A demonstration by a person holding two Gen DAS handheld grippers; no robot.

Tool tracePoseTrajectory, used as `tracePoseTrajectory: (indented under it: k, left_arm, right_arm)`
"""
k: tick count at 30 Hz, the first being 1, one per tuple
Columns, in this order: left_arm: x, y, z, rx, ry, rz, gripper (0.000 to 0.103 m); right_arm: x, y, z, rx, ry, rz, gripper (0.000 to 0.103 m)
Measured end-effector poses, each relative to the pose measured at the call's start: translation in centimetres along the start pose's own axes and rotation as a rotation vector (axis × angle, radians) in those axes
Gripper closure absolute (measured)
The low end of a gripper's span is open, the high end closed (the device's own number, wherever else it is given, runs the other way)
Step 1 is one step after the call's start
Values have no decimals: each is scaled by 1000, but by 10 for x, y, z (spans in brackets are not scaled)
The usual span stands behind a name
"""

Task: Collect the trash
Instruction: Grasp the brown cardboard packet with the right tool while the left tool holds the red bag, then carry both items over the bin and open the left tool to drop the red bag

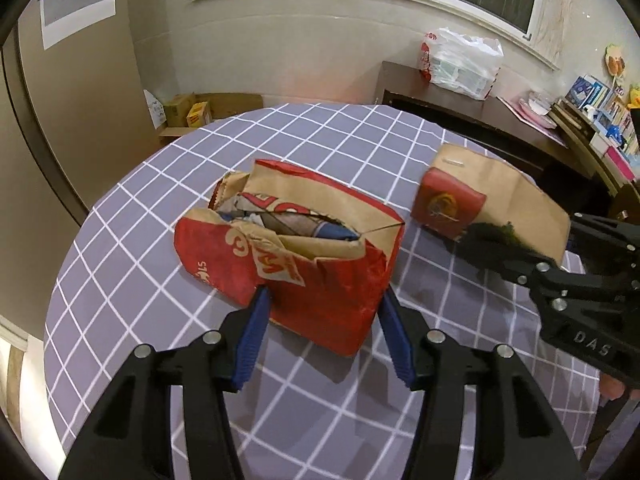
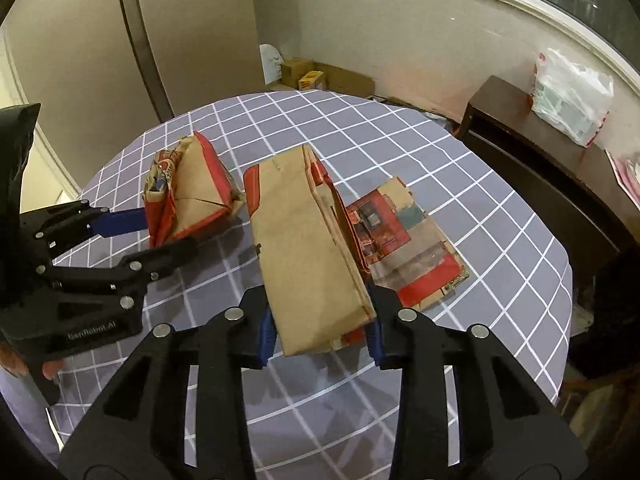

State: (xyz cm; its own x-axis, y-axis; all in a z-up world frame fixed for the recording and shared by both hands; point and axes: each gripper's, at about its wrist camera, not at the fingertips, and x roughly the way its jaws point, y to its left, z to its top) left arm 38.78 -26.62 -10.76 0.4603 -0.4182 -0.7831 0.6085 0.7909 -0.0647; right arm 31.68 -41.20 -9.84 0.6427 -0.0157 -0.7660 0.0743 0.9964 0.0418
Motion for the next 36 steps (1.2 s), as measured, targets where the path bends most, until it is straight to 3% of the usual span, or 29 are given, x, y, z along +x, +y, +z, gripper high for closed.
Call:
tracePoseTrajectory:
  k: [10,18,36]
  left_arm:
    - [-38,23,-22,-42,-51,20,50]
    - [-73,64,-45,-97,-88,60,50]
    - [-150,188,-134,-232,-105,241,50]
  right_arm:
    - [-17,47,-3,-52,-21,23,68]
    - [-27,101,-1,-91,-37,64,68]
    - [-23,254,-12,-215,-2,199,68]
